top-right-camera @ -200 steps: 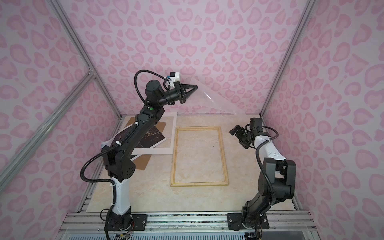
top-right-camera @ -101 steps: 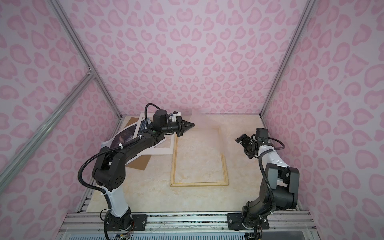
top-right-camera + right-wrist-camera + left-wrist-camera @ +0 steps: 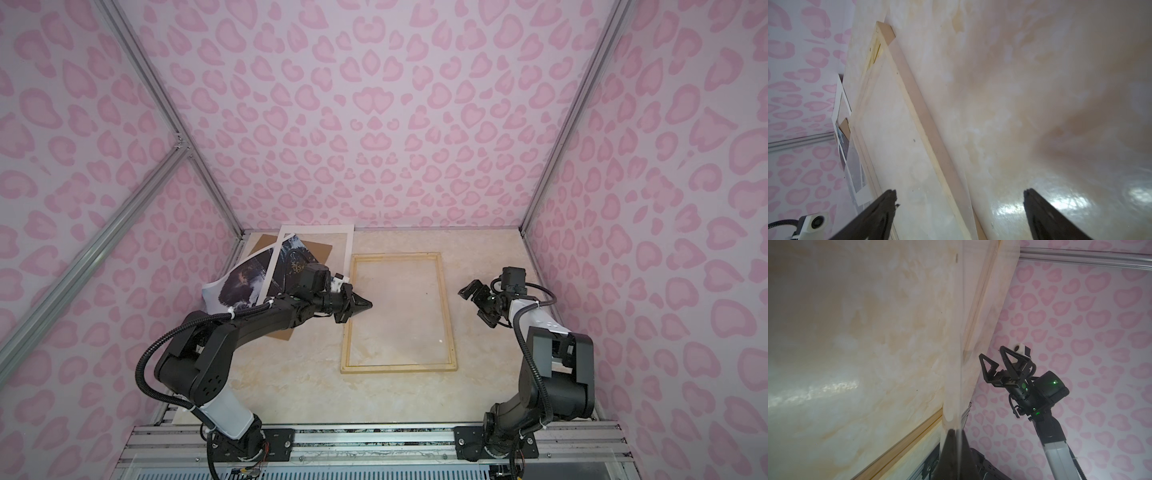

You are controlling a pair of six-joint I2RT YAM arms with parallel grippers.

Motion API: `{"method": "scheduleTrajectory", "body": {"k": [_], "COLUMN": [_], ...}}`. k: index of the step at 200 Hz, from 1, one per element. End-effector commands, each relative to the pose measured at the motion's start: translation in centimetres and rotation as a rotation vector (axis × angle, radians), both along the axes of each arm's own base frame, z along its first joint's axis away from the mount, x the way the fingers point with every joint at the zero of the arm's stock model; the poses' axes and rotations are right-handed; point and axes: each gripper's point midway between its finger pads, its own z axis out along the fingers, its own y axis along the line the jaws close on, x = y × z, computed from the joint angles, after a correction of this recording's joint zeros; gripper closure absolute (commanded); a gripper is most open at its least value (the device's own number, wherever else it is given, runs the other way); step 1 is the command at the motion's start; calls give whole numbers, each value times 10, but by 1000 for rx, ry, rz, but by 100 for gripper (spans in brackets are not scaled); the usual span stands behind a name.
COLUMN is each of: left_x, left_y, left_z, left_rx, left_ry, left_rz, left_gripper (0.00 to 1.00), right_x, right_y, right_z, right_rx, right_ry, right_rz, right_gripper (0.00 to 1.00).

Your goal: Put the photo into the frame

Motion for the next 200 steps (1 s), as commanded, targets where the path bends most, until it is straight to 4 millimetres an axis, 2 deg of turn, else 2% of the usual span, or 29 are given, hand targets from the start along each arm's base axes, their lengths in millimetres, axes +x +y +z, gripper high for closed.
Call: {"method": "scheduleTrajectory", "body": {"k": [1, 24, 58, 74, 83, 100, 167, 200], "left_x": [2, 2, 12, 15, 15, 15, 9, 8], "left_y": [8, 14, 17, 15, 14, 14, 14, 11], "left_z": [-5, -10, -5, -4, -3, -3, -8, -8], "left_rx": [37, 60, 56, 46, 37, 42, 53, 58], "left_ry": [-46, -50, -89, -89, -91, -93, -90, -92], "left_rz": [35, 65, 106, 108, 107, 107, 94, 86], "left_gripper": [97, 97, 97, 97, 97, 97, 97, 97], "right_x": [1, 2, 13, 19, 25, 35, 75, 95], "right_y": [18, 29, 42, 42, 44, 44, 43, 44], "right_z": [-5, -12, -10, -10, -8, -4, -18, -16], "right_rx": [35, 37, 43, 35, 60, 71, 116, 152], "right_ry": [-24, -14, -38, -40, -51, -77, -128, -174], "right_rz": [73, 102, 142, 138, 132, 120, 110, 88], "right_gripper": [4, 5, 7, 13, 17, 18, 26, 32]}}
